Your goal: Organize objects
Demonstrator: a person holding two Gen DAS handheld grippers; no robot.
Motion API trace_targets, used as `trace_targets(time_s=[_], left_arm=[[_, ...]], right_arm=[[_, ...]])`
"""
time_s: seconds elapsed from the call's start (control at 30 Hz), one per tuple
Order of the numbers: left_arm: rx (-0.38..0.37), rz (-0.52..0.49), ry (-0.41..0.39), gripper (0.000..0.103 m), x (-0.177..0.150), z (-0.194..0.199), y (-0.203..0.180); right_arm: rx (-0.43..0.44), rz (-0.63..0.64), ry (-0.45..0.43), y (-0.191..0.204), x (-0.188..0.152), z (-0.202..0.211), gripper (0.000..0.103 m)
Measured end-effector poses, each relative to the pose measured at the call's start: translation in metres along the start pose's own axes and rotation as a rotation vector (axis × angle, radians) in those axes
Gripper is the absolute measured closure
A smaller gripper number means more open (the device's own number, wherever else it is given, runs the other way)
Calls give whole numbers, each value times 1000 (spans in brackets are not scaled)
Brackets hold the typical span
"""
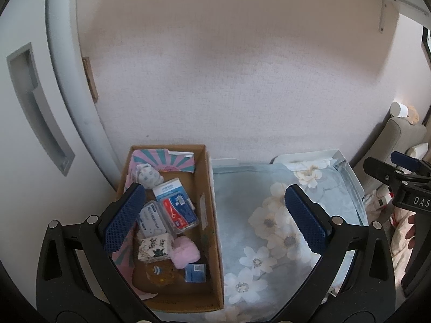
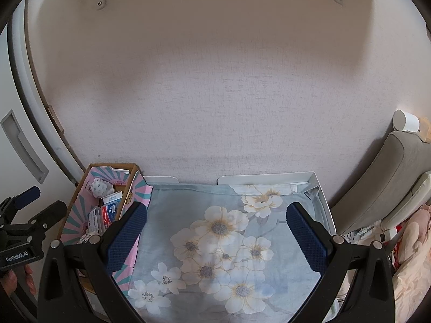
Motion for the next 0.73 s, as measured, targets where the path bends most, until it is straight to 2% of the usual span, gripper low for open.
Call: trace_targets(time_s=[0.3, 0.73], left_arm=[[58, -19, -8, 0, -3, 1, -12], [30, -34, 7, 0, -7, -9, -18]], right_arm=[[0, 4, -5, 0, 0, -1, 0], [3, 4, -1, -1, 0, 0, 0]])
Point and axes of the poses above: each gripper's, at about its wrist camera, not at the fingertips, and z roughly against the way its jaws point, y to its left, x to its top, the point moved 5 cm from there along -z, roughly the way its jaws point, and after that the axes turned 7 degrees about -x, right-handed, at the moved point
